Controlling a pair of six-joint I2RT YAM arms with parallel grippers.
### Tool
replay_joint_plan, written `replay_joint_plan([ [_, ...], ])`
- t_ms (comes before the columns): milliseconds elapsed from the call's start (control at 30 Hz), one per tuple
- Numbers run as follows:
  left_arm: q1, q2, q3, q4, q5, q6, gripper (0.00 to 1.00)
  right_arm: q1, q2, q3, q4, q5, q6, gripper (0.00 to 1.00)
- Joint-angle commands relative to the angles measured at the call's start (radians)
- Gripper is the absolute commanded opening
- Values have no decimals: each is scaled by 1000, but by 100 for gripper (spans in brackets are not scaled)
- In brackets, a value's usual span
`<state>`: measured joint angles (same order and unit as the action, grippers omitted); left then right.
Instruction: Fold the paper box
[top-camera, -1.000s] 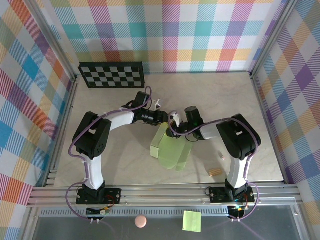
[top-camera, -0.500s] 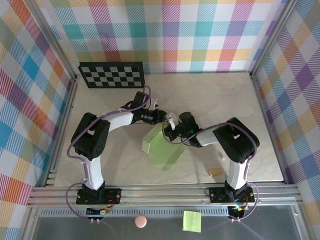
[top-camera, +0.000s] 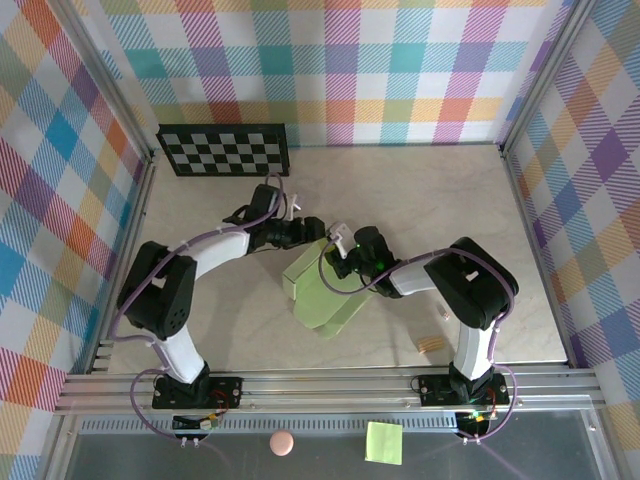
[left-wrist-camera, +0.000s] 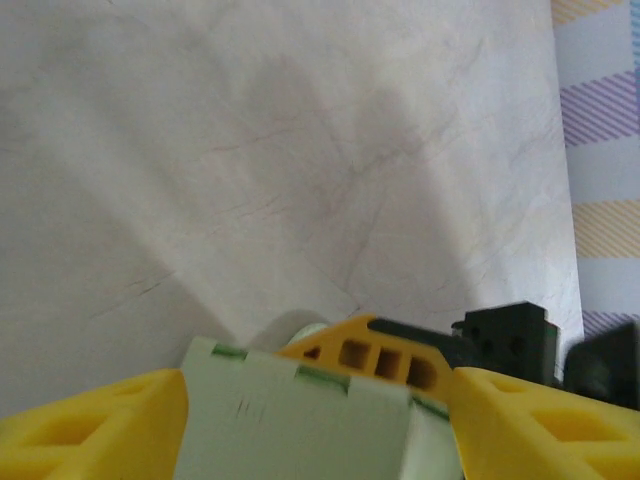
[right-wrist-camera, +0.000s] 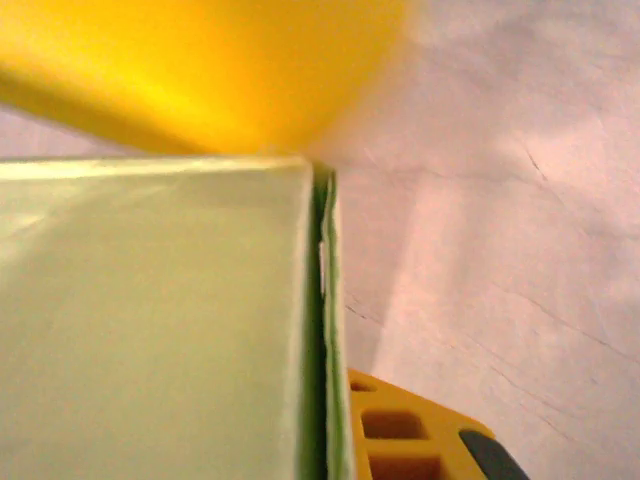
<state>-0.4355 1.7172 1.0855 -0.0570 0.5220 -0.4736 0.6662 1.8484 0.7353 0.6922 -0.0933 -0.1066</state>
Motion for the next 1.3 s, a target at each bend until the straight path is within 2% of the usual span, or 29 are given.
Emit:
replay_joint_plan([
  [0,27,-109,2,-32,4,31,71,-3,9,-6,-85,-22,-34,0],
  [133,65,-129,-9,-134,-35,77,72,-4,11,-1,-97,-33,-35,0],
  [300,71,-59,-6,-214,-10,118,58,-2,17,8,-111,-17,-28,0],
  [467,70,6,-17,-238,61,117,51,-2,33,9,-83,-30,-4,11],
  [733,60,71,-2,-231,117,119,46,-3,63,25,-38,-25,35,18],
  [1000,16,143,24,-196,182,115,43,11,67,42,-11,81,51,1],
  [1200,-14,168,33,-192,208,116,43,54,84,77,-39,262,84,0],
  [1267,-17,175,30,-186,217,113,42,68,89,87,-53,281,88,0],
])
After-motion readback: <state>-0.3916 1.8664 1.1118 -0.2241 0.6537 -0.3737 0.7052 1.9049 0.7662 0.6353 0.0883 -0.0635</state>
